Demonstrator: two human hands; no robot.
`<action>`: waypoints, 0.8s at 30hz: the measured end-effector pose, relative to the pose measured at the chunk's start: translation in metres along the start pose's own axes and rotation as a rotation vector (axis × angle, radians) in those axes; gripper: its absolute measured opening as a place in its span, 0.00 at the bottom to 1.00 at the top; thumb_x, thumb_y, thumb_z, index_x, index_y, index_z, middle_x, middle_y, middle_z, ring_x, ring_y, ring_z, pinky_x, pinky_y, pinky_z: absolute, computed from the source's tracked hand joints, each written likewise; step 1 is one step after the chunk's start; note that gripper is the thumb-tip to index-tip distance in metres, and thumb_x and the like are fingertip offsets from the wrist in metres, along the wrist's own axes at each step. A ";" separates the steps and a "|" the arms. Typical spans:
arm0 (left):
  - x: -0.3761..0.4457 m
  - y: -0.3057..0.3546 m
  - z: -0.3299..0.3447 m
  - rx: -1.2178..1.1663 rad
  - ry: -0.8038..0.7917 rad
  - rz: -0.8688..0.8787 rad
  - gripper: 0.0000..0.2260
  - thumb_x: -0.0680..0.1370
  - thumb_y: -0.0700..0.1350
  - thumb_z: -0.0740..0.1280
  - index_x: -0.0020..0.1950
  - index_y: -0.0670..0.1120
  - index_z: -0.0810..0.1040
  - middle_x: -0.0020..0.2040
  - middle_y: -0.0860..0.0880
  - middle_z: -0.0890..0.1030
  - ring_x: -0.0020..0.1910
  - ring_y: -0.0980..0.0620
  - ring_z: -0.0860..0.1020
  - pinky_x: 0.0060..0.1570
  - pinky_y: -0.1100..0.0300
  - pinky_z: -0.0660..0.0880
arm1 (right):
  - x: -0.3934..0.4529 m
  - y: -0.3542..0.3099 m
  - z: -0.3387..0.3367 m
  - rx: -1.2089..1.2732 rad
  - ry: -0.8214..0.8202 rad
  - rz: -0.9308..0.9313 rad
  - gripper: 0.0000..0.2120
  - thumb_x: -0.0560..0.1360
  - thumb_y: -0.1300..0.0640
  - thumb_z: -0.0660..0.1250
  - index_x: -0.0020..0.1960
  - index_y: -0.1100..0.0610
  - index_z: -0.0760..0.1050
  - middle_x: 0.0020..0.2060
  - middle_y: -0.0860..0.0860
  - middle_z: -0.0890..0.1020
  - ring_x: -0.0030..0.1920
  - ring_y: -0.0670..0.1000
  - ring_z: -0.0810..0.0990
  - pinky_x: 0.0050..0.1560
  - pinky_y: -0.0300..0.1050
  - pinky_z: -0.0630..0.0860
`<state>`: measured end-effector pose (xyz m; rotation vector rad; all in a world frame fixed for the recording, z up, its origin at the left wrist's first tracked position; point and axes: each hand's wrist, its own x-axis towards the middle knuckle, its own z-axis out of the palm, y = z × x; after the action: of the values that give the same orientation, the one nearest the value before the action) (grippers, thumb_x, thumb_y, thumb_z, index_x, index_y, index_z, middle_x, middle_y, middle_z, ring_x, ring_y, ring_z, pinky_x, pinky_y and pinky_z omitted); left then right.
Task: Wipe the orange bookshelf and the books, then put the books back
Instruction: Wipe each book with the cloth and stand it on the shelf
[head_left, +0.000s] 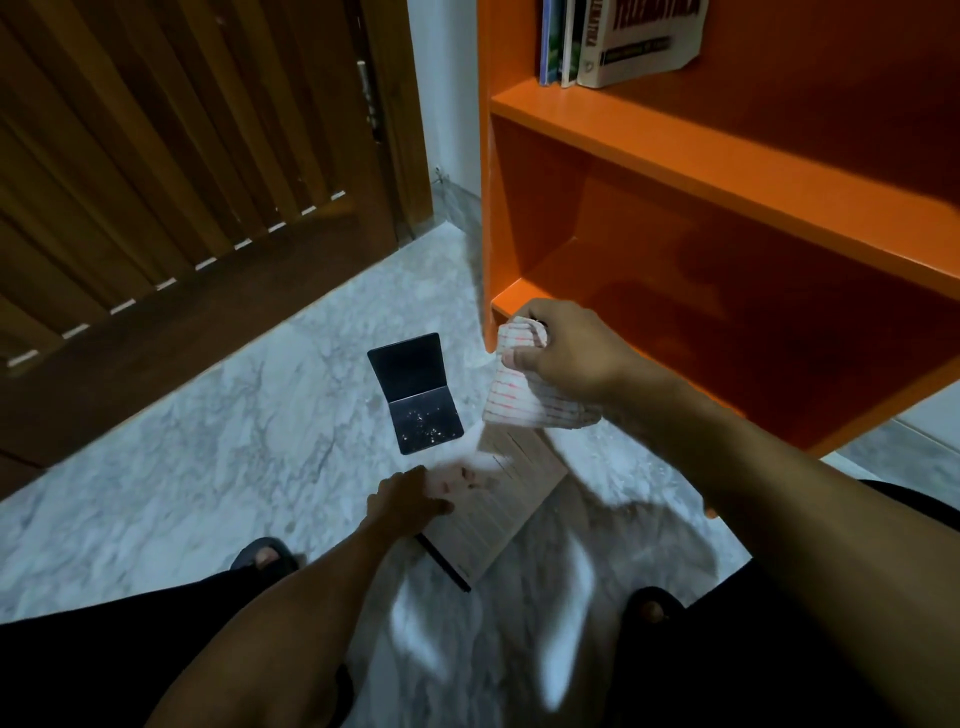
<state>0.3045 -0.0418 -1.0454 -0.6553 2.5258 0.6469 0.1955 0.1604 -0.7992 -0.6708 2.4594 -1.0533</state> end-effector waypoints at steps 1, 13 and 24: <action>0.000 0.002 -0.003 -0.043 -0.006 0.032 0.20 0.77 0.58 0.69 0.62 0.46 0.74 0.61 0.44 0.80 0.59 0.44 0.77 0.58 0.50 0.75 | -0.001 0.000 -0.002 -0.009 0.005 -0.004 0.06 0.78 0.58 0.70 0.53 0.59 0.77 0.48 0.54 0.82 0.50 0.55 0.80 0.50 0.52 0.76; -0.028 0.026 -0.092 -0.571 -0.038 0.007 0.13 0.83 0.47 0.63 0.63 0.42 0.78 0.45 0.43 0.82 0.40 0.45 0.78 0.41 0.56 0.75 | 0.012 0.035 -0.012 -0.052 0.031 0.209 0.18 0.82 0.54 0.63 0.69 0.60 0.67 0.58 0.57 0.76 0.55 0.57 0.77 0.53 0.57 0.74; -0.095 0.062 -0.222 -0.949 -0.029 0.122 0.13 0.84 0.46 0.61 0.67 0.44 0.76 0.56 0.44 0.85 0.57 0.41 0.82 0.56 0.45 0.80 | 0.019 0.047 0.012 0.828 0.327 0.630 0.13 0.81 0.61 0.56 0.37 0.58 0.67 0.31 0.64 0.75 0.27 0.55 0.72 0.32 0.46 0.69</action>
<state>0.2792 -0.0815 -0.8005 -0.7623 2.1302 1.9106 0.1734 0.1714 -0.8449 0.5260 1.9284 -1.7725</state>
